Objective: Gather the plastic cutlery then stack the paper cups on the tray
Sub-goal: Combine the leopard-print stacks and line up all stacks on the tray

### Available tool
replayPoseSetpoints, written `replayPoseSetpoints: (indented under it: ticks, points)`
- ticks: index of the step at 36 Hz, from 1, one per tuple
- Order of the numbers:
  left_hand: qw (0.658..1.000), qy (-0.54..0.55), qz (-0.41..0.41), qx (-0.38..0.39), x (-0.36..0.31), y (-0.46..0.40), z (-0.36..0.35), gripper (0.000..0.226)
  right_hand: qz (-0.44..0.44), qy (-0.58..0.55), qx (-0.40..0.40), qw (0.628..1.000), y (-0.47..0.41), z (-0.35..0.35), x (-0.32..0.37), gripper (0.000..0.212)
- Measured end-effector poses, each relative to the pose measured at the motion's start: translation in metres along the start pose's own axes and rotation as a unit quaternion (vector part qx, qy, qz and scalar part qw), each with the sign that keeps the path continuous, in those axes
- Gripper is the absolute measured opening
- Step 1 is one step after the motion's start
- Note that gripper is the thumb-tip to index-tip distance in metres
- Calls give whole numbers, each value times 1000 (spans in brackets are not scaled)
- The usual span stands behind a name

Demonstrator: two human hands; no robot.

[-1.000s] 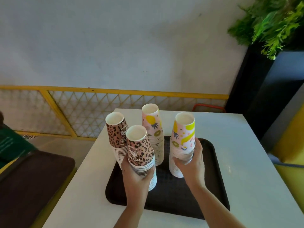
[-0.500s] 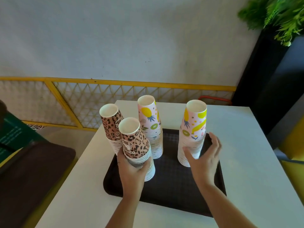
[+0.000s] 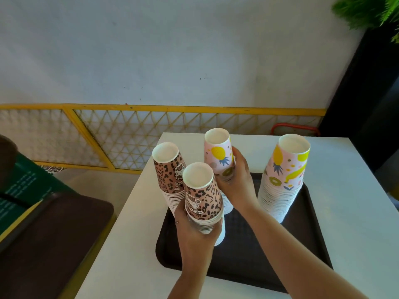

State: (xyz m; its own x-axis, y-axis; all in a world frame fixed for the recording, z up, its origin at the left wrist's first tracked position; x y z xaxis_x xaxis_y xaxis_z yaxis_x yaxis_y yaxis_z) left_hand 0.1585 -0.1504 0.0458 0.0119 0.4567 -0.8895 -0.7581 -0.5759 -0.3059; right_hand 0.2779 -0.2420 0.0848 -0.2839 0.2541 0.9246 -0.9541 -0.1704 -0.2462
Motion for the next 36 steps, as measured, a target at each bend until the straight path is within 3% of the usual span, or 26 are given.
replayPoseSetpoints:
  ticks: [4, 19, 33, 36]
  points:
    - [1000, -5, -14, -1, 2, -2, 1, 89, -20, -15, 10, 1000, -7, -5, -3, 79]
    - [999, 30, -16, 21, 7, -8, -7, 82, 15, 90, -124, 988, 8, 16, -16, 88]
    - [999, 44, -9, 24, 1, -24, -23, 82, 1, 121, -116, 986, 28, 24, -11, 103]
    - [999, 49, -16, 5, -2, -17, -24, 85, -11, 107, -93, 990, 48, 26, -5, 92]
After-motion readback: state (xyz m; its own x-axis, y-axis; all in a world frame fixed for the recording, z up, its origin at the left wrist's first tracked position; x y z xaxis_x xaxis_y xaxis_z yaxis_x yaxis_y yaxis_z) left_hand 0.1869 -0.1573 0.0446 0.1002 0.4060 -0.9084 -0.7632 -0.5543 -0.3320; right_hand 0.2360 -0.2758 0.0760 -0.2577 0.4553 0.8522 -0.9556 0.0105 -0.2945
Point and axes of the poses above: each hand's wrist, its own y-axis away from the middle knuckle, its own z-axis out of the back of the hand, x = y × z, the point moved 2 cm from there along -y, towards the middle knuckle
